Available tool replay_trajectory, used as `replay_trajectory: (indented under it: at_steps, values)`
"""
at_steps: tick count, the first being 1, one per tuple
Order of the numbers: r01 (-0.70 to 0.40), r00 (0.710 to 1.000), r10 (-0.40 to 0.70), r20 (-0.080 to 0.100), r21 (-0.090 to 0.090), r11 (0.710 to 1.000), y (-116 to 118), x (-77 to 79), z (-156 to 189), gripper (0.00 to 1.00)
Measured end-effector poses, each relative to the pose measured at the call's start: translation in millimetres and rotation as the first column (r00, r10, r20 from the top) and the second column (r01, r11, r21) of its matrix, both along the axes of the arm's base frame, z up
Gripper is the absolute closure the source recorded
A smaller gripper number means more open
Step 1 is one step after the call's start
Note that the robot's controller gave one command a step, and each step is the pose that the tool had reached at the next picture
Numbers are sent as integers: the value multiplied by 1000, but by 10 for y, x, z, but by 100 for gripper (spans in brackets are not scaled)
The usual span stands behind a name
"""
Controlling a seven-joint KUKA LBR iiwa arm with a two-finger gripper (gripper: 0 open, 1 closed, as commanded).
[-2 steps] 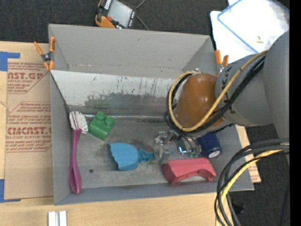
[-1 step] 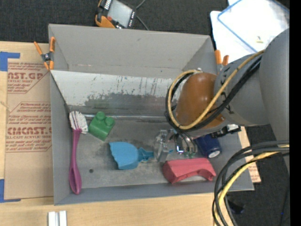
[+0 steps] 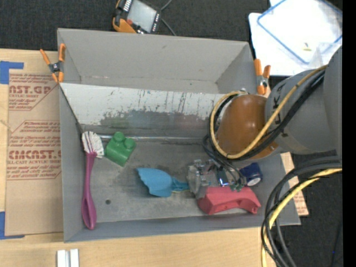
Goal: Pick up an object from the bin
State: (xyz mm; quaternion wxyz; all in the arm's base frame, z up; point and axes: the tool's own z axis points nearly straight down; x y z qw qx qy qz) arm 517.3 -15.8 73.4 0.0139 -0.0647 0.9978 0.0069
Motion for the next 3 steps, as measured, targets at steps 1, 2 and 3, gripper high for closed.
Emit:
replay_trajectory:
  at_steps: [1,2,3]
  values:
    - [196,980,-197,-12,-7,980,222,187,-34,0]
    - [197,980,-197,-6,-6,980,222,204,-17,100]
    - [197,980,-197,-6,-6,980,222,204,-17,100]
